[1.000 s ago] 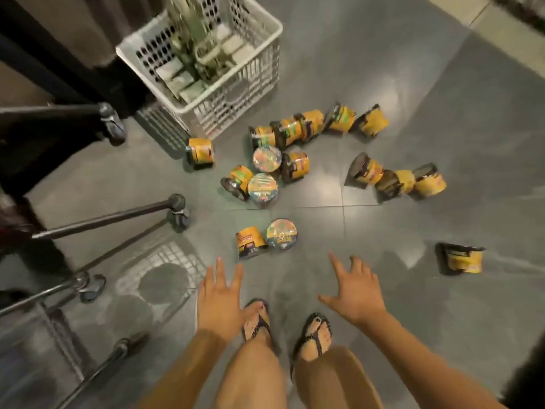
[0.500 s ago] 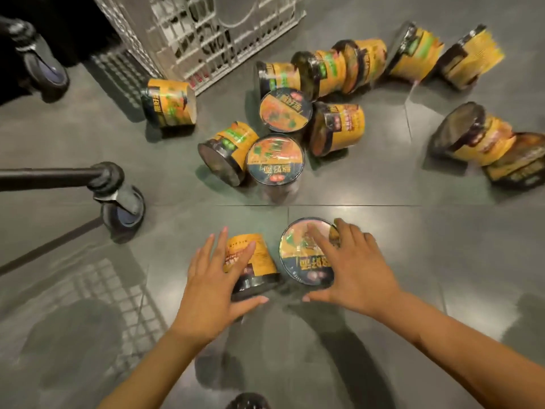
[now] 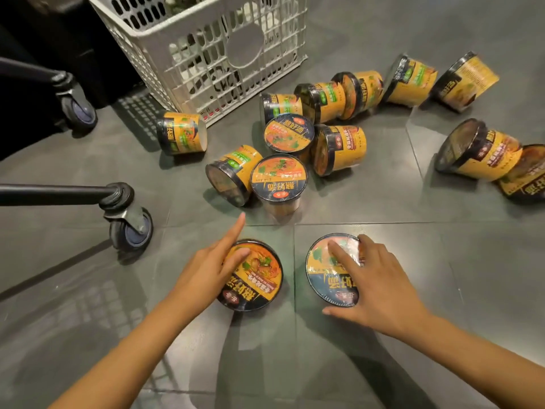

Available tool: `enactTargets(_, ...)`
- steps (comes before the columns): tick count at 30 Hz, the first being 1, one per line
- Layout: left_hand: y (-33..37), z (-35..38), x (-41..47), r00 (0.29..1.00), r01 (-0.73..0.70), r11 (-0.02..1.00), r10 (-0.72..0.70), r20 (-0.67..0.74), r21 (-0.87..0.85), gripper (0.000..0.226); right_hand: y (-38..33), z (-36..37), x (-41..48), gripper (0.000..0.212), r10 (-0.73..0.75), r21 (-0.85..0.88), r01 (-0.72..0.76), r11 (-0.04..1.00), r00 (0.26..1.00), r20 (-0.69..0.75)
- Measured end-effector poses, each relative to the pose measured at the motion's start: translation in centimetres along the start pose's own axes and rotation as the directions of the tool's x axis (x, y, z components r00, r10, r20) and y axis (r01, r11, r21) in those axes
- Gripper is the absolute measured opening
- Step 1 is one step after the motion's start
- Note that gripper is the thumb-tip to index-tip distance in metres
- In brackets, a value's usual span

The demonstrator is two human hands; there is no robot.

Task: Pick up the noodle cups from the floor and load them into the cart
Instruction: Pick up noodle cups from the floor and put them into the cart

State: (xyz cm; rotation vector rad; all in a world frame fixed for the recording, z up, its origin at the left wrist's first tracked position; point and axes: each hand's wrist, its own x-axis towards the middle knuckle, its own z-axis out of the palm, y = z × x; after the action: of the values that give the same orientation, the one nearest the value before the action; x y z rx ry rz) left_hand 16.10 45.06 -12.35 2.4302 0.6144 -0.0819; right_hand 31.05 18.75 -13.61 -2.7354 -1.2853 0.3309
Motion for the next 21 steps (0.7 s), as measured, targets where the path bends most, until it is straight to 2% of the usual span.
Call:
enactTargets(2, 0.3, -0.1, 1.1, 0.998, -0.017, 0.99, 0.025, -0.056, 0.143, 0.055, 0.2, -0.1, 0.0, 0.11, 0.004, -0.018, -0.004, 1.0, 1.0, 0.012)
enactTargets(4, 0.8, 0.1, 1.6, 0.998, 0.053, 0.957, -0.04, -0.051, 0.285, 0.058, 0.2, -0.5, -0.1, 0.113, 0.022, -0.026, -0.021, 0.999, 0.999, 0.033)
enactTargets(5, 1.1, 0.3, 1.6, 0.996, 0.091, 0.939, -0.083, -0.039, 0.331, 0.068, 0.1, -0.6, -0.3, 0.115, 0.037, -0.018, -0.036, 0.999, 0.999, 0.038)
enactTargets(8, 1.5, 1.2, 1.0, 0.986, 0.158, 0.913, -0.167, -0.011, 0.376, 0.117, 0.2, -0.5, -0.8, 0.117, 0.074, -0.002, -0.074, 0.997, 0.997, 0.035)
enactTargets(10, 1.6, 1.9, 0.4, 0.987, 0.143, 0.905, -0.163, 0.015, 0.4, 0.129, 0.4, -0.2, -0.7, 0.118, 0.103, -0.003, -0.103, 0.995, 0.994, 0.022)
enactTargets(14, 2.6, 2.3, 0.2, 0.986, 0.116, 0.907, -0.156, 0.066, 0.406, 0.135, 0.6, 0.3, -0.4, 0.119, 0.121, 0.047, -0.122, 0.991, 0.992, 0.032)
enactTargets(17, 3.3, 2.0, 0.4, 0.985, 0.102, 0.917, -0.148, 0.09, 0.386, 0.128, 0.5, 0.7, -0.3, 0.112, 0.079, 0.189, -0.082, 0.979, 0.997, 0.026)
enactTargets(21, 3.7, 2.6, 0.6, 0.995, 0.066, 0.917, -0.091, 0.047, 0.394, 0.116, 1.2, 0.9, 0.2, 0.102, 0.014, 0.333, -0.006, 0.943, 1.0, -0.022)
